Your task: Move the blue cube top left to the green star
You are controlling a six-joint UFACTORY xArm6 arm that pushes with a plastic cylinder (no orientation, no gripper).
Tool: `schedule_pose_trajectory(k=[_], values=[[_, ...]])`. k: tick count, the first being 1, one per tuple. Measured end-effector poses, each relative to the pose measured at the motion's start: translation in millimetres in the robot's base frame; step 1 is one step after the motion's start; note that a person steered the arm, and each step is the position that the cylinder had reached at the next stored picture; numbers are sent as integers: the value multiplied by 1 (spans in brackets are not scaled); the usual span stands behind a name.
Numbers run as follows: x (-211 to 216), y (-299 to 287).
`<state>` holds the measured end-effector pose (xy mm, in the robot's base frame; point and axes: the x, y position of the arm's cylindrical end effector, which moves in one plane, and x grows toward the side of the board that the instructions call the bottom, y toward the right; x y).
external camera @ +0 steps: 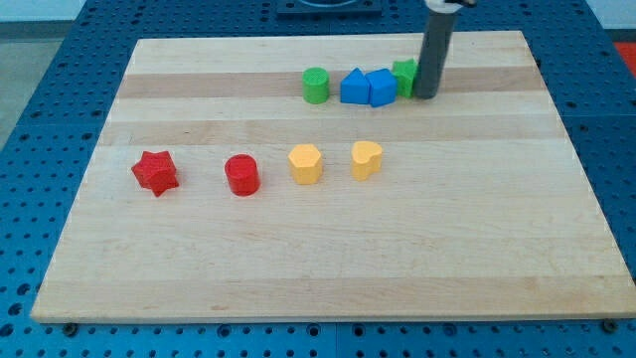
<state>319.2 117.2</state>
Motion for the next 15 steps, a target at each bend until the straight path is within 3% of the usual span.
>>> schedule_pose_trajectory(k=[3, 6, 10, 12, 15], values=[[5, -9], [8, -61], [-48, -66], [2, -64], [11, -9]])
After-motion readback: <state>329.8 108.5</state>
